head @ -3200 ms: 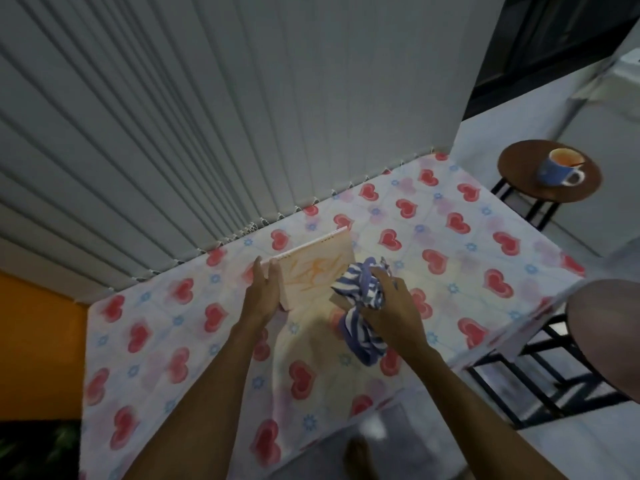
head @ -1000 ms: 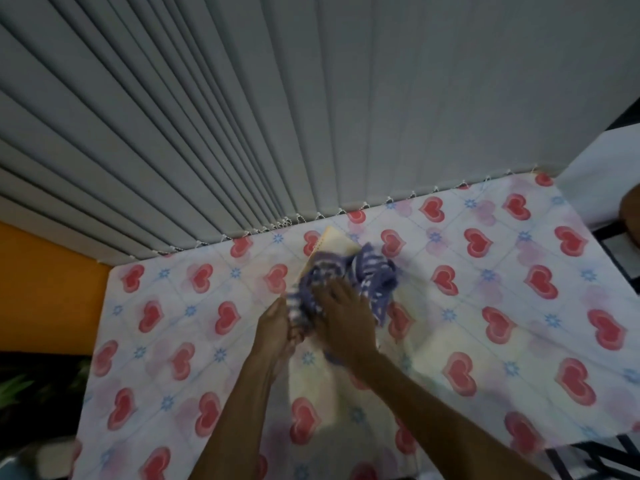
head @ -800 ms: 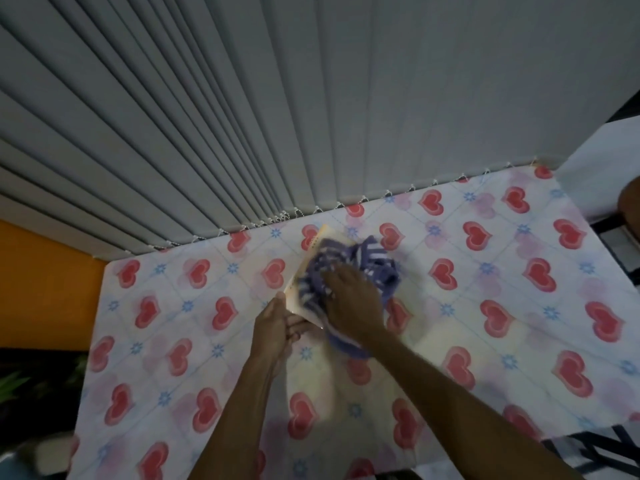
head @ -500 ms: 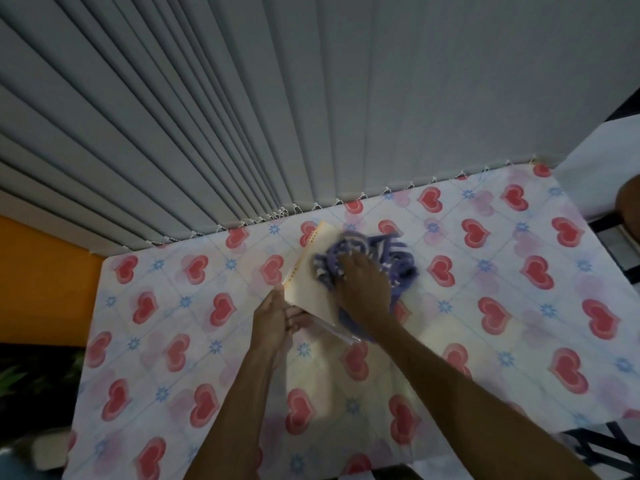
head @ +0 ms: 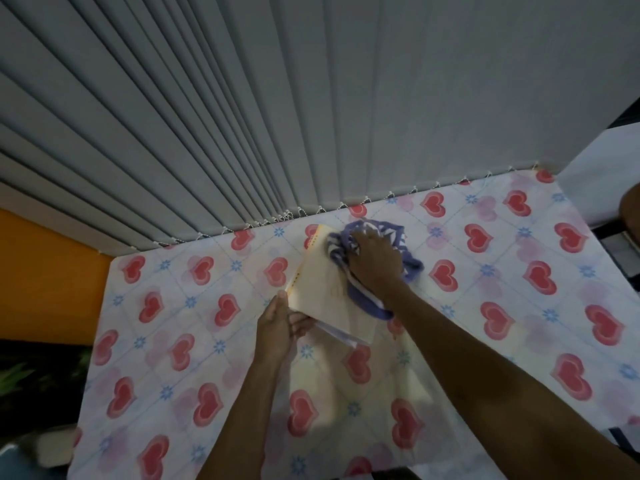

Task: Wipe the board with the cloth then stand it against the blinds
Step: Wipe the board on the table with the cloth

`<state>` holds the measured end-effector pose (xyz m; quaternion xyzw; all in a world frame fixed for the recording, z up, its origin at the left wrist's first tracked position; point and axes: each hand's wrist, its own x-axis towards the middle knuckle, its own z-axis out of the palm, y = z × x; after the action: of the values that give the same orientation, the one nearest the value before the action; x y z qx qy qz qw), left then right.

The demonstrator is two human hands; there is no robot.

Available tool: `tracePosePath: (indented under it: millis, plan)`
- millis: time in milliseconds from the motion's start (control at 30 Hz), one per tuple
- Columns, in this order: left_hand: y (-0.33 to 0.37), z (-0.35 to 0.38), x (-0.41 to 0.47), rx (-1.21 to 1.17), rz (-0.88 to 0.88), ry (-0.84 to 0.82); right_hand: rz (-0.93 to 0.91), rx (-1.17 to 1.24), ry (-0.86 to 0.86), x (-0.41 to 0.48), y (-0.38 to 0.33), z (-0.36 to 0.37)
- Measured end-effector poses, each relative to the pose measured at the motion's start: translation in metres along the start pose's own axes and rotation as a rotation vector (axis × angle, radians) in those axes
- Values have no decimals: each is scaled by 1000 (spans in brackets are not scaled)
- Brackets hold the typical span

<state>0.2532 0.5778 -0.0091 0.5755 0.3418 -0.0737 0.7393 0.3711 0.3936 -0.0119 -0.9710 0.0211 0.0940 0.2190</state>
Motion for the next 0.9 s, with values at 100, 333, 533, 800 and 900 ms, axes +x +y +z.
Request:
tracePosePath:
  millis: [100,333,533,800,900]
  plan:
    - [10,4,-1,27,36,-7,4,-3,53,-13,-4,0]
    - [27,4,6,85,34,-19,-193,-13,35,-93,-34,17]
    - [26,-7,5,179,33,20,-373,-40,-12,-112,-21,14]
    - [30,-6,4,200,143,-46,-69,6,79,-27,11,-21]
    - [35,-6,4,236,185,-31,-6,-8,146,-13,24,-26]
